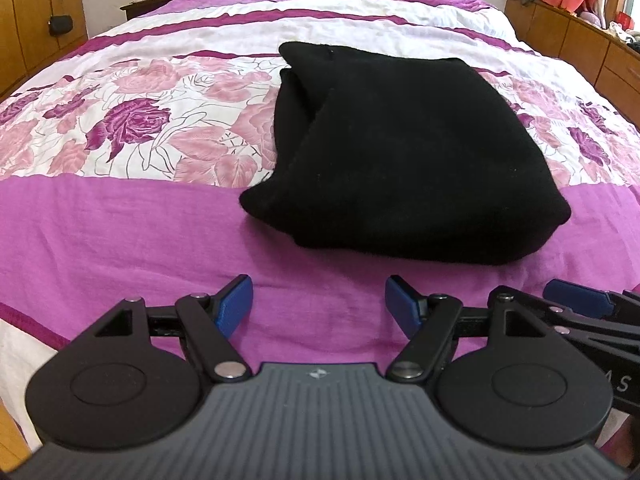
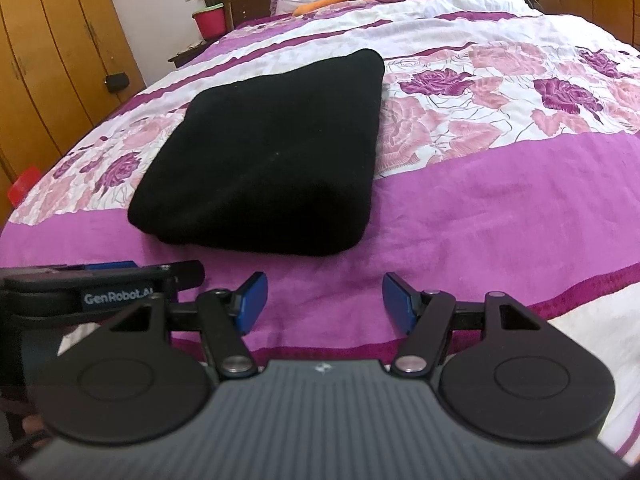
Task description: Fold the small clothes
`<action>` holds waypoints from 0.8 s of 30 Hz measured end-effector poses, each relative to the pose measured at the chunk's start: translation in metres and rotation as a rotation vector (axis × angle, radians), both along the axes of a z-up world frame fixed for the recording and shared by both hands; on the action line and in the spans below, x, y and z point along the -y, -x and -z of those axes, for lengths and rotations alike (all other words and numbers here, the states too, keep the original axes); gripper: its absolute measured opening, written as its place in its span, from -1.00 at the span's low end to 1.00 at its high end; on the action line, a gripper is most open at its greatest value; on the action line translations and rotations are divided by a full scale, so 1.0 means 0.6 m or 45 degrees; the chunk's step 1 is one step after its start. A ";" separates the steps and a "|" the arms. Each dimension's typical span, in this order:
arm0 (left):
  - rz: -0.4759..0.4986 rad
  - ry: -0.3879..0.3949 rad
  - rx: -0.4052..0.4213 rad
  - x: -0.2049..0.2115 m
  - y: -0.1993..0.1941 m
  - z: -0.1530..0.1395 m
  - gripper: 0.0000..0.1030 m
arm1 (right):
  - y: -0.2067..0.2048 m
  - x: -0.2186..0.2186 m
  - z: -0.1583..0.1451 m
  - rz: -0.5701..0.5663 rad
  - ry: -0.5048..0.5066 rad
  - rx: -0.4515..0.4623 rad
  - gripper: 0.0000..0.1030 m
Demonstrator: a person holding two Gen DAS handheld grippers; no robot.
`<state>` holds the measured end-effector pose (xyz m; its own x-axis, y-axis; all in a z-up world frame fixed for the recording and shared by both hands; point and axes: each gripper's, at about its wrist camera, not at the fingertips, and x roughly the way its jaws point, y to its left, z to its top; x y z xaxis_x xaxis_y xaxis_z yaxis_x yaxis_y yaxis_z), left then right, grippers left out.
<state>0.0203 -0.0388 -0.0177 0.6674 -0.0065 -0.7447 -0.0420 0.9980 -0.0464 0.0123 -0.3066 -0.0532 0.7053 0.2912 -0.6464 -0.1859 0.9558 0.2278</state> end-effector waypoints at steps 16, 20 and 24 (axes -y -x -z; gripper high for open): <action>0.006 -0.008 -0.002 0.003 -0.001 0.001 0.51 | 0.000 -0.001 0.000 -0.001 0.000 -0.001 0.28; 0.008 -0.007 -0.003 0.004 -0.001 0.000 0.51 | 0.000 -0.001 0.000 -0.001 0.000 -0.001 0.28; 0.009 -0.011 -0.006 0.006 -0.002 0.001 0.51 | 0.000 -0.001 0.000 -0.001 0.000 -0.002 0.28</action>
<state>0.0215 -0.0422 -0.0185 0.6641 -0.0053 -0.7476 -0.0349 0.9987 -0.0380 0.0123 -0.3058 -0.0533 0.7041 0.2920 -0.6473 -0.1866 0.9556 0.2281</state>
